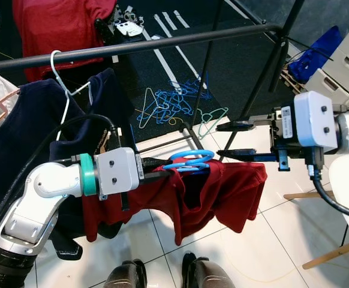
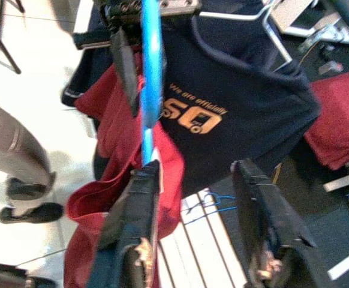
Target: Hang hanger
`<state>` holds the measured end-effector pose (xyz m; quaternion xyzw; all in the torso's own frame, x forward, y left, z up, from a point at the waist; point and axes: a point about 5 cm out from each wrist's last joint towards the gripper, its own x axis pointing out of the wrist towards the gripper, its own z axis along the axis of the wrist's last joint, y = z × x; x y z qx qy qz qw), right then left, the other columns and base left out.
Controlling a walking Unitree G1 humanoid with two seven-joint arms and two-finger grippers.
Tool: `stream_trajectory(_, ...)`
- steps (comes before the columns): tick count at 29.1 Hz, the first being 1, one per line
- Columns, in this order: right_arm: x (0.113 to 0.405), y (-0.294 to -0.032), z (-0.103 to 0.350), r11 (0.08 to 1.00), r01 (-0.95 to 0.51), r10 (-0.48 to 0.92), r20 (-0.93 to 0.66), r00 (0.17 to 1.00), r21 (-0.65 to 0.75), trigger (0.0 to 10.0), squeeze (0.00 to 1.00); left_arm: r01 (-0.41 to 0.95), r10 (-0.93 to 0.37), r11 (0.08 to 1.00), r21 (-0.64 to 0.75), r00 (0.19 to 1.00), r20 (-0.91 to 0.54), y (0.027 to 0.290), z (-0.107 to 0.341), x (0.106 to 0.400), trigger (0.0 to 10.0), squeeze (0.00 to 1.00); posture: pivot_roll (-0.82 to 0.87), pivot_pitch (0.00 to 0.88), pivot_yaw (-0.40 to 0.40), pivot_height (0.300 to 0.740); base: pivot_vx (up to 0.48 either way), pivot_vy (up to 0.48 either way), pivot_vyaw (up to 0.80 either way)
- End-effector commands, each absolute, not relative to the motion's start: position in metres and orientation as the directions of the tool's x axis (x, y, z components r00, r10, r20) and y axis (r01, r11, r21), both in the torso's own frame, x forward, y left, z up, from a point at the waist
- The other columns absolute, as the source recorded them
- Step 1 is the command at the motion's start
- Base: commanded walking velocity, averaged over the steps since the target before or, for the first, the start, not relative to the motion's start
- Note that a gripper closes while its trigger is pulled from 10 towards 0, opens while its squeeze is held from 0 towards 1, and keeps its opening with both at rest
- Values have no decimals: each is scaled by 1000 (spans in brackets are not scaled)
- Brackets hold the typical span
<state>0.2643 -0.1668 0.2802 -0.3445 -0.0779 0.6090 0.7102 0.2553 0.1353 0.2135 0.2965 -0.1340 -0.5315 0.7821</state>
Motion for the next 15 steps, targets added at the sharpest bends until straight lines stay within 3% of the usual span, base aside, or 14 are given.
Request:
stream_trajectory(1,258,-167,267,-17,-858,916,-351,192,-513,10000,1000,739,-914,256,623,394,-93,135,216,255,10000,0,-121,73,23,740,0,0,0)
stream_trajectory(6,253,-171,254,-39,-892,901,-401,164,-451,10000,1000,738,-915,255,625,393,-91,135,217,255,10000,0,-123,75,26,740,0,0,0)
stream_trajectory(7,253,-173,248,-40,-899,890,-424,166,-437,10000,0,737,-917,253,627,389,-88,134,217,255,10000,0,-122,76,28,740,0,0,0)
stream_trajectory(13,258,-177,238,-33,-901,863,-467,193,-433,10000,0,736,-920,248,630,382,-84,133,219,255,10000,0,-121,76,29,740,0,0,0)
stream_trajectory(15,277,-181,229,4,-857,821,-487,296,-515,10000,0,736,-925,241,633,370,-79,132,222,253,10000,0,-114,79,30,740,0,0,0)
